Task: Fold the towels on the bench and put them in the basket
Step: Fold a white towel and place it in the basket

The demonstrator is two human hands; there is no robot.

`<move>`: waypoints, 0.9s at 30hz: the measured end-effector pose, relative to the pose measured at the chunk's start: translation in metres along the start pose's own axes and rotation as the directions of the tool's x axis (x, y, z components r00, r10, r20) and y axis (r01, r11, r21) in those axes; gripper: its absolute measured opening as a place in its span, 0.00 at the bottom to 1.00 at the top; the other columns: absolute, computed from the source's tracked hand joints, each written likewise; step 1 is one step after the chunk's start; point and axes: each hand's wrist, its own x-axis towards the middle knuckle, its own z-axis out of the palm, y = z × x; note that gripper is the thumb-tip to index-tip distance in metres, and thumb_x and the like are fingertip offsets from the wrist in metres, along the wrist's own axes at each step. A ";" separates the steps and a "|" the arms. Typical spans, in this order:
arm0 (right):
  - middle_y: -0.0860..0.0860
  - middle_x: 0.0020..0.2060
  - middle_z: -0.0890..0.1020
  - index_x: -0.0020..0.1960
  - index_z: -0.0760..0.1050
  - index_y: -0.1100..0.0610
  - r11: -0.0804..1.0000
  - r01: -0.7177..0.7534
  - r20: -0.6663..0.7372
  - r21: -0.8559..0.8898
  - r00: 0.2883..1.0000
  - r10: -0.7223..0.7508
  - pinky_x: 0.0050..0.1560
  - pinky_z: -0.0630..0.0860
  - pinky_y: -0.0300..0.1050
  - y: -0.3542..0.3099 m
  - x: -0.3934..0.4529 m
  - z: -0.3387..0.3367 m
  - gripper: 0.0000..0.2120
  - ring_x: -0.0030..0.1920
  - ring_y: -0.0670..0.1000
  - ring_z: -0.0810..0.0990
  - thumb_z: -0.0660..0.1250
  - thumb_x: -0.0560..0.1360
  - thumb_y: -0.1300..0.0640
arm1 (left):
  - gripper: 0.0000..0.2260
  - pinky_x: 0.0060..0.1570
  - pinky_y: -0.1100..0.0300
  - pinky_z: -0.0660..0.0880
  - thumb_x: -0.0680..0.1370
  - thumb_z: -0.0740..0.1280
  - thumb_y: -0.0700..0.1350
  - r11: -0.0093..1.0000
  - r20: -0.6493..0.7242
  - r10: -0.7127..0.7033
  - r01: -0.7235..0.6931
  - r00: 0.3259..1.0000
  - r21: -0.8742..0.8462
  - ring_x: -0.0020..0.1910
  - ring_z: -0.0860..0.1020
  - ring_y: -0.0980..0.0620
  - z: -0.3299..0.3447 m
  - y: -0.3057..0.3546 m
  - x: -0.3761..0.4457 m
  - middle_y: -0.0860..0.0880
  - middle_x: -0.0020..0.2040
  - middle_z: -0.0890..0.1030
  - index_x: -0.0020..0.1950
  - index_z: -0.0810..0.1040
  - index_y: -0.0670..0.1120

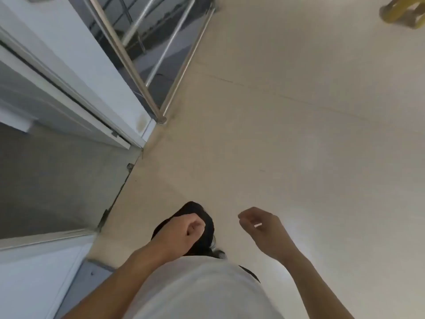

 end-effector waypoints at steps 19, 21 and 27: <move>0.37 0.45 0.83 0.47 0.81 0.44 0.927 -0.208 -0.281 0.311 0.912 0.299 0.46 0.74 0.28 -0.075 0.252 -0.347 0.06 0.47 0.40 0.82 0.67 0.78 0.54 | 0.07 0.45 0.64 0.75 0.80 0.60 0.58 0.920 0.297 0.244 -0.317 0.923 0.230 0.49 0.78 0.62 -0.225 0.331 0.444 0.61 0.49 0.81 0.55 0.76 0.61; 0.36 0.44 0.83 0.47 0.81 0.43 0.932 -0.196 -0.287 0.305 0.914 0.286 0.46 0.74 0.28 -0.070 0.290 -0.390 0.06 0.47 0.40 0.81 0.67 0.78 0.53 | 0.06 0.43 0.68 0.72 0.80 0.60 0.58 0.912 0.316 0.254 -0.335 0.914 0.235 0.50 0.78 0.64 -0.237 0.372 0.494 0.63 0.50 0.80 0.54 0.75 0.62; 0.35 0.46 0.82 0.48 0.80 0.43 0.947 -0.142 -0.318 0.287 0.919 0.234 0.47 0.73 0.27 -0.053 0.415 -0.553 0.06 0.48 0.39 0.81 0.66 0.78 0.52 | 0.07 0.48 0.66 0.74 0.80 0.61 0.57 0.932 0.311 0.227 -0.299 0.923 0.205 0.53 0.76 0.69 -0.274 0.493 0.623 0.66 0.51 0.80 0.56 0.77 0.62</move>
